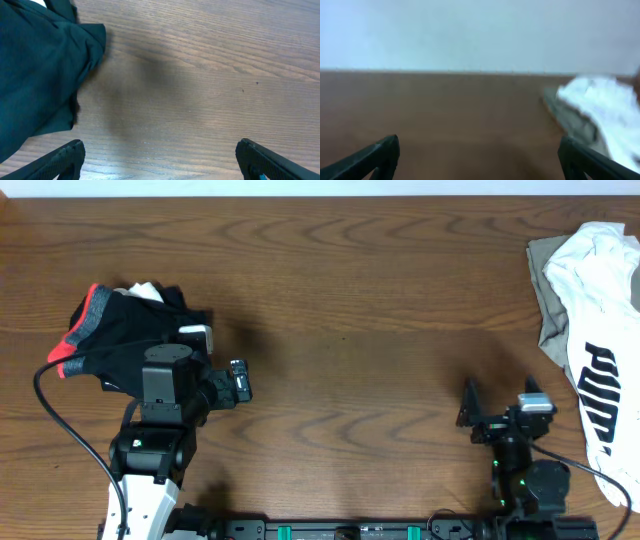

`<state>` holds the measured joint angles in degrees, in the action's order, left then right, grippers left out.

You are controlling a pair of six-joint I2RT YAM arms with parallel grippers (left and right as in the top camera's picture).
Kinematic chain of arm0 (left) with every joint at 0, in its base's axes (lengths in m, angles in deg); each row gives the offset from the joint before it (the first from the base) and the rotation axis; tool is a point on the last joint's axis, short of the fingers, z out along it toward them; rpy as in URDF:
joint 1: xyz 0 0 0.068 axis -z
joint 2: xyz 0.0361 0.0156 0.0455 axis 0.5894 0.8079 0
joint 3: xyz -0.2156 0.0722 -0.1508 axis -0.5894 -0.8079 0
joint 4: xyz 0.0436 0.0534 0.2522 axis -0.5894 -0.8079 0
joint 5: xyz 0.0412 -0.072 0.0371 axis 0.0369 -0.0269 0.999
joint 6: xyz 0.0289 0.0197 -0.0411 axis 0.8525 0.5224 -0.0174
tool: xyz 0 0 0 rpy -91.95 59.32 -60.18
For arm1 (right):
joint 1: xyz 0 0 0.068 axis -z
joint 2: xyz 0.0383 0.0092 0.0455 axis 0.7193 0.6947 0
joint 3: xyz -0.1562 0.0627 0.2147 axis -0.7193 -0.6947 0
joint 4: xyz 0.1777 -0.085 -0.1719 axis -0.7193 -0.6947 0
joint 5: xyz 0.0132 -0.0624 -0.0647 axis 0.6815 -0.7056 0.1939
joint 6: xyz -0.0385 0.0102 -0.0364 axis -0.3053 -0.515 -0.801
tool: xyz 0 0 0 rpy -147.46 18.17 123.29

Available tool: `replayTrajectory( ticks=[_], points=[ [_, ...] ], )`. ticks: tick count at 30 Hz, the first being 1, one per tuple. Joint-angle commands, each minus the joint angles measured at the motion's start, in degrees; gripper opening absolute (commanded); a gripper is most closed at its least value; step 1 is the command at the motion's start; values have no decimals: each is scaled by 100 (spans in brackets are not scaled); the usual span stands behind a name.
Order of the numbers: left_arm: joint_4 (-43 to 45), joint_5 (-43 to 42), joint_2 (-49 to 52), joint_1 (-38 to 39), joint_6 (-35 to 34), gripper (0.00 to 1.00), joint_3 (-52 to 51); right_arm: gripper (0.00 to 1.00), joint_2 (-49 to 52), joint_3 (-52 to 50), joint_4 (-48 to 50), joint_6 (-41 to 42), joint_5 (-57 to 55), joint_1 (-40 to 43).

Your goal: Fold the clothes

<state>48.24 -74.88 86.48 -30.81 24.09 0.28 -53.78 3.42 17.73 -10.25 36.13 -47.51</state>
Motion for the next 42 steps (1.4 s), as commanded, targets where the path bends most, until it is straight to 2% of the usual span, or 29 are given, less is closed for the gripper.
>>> replayTrajectory(
  ticks=[1,36,42],
  points=[
    [7,48,7,-7,-11,98,-2,99,-37,-81,22,-162,85,44],
    [4,48,7,-7,-11,98,-2,99,-33,-81,28,-76,107,44],
    [-13,83,-444,-9,46,98,-39,99,-33,-81,28,-79,107,44]
  ],
)
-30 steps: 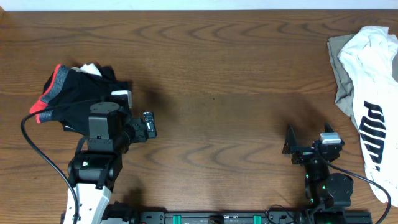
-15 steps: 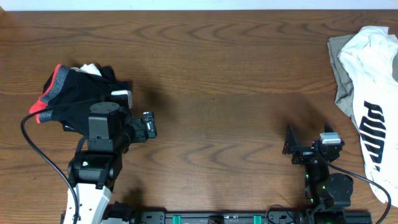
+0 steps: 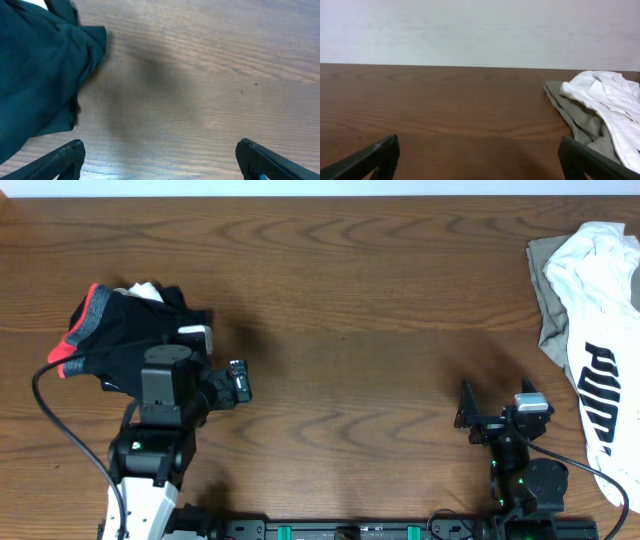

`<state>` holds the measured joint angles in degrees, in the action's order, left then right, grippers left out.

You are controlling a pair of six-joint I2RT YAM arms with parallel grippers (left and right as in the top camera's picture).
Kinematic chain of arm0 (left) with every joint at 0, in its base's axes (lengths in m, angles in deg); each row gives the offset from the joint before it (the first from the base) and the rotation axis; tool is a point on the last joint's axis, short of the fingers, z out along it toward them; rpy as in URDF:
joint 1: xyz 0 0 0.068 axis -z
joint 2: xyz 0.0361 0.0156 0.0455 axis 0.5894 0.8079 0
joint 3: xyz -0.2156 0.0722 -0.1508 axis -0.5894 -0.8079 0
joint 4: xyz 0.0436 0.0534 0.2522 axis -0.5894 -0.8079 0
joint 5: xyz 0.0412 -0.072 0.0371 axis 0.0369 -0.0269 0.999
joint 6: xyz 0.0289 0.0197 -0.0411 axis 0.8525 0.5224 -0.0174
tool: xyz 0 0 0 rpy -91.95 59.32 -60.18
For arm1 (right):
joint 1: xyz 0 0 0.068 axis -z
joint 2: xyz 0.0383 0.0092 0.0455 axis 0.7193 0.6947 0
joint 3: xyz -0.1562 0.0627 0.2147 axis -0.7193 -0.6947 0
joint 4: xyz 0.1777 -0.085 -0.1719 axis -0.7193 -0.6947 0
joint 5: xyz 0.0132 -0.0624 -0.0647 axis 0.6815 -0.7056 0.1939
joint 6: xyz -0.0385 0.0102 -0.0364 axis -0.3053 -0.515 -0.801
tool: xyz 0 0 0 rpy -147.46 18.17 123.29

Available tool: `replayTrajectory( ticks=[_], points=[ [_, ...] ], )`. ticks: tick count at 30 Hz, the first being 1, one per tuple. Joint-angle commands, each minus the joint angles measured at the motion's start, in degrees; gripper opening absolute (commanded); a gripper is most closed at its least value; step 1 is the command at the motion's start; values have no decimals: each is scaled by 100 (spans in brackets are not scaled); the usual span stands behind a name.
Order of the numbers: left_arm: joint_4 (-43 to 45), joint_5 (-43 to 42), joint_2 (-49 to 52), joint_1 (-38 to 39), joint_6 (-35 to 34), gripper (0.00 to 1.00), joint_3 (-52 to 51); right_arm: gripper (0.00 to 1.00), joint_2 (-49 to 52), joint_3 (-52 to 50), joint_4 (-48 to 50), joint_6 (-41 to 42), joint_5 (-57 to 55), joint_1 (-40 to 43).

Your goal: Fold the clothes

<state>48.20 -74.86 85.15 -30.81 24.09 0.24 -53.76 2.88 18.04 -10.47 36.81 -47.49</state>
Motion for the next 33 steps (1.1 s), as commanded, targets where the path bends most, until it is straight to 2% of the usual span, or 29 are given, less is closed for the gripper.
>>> replayTrajectory(
  ticks=[1,9,14,19,24,29,33],
  points=[
    [-11,225,-494,-9,216,98,-79,99,-35,-26,-2,-57,42,42],
    [90,608,-2566,-13,402,98,-1366,99,-35,-26,-2,-55,39,42],
    [1078,654,-3729,-13,404,98,-2542,99,-35,-26,-2,-57,42,42],
    [2328,693,-4308,-81,404,98,-3519,99,-35,-26,-2,-57,42,42],
    [2946,693,-4892,-251,409,98,-4068,99,-35,-26,-2,-57,42,42],
    [2793,715,-5025,-343,800,98,-4057,99,-35,-26,-2,-57,42,42],
    [2564,684,-5023,-341,831,98,-4057,99,-35,-26,-2,-57,42,42]
  ],
)
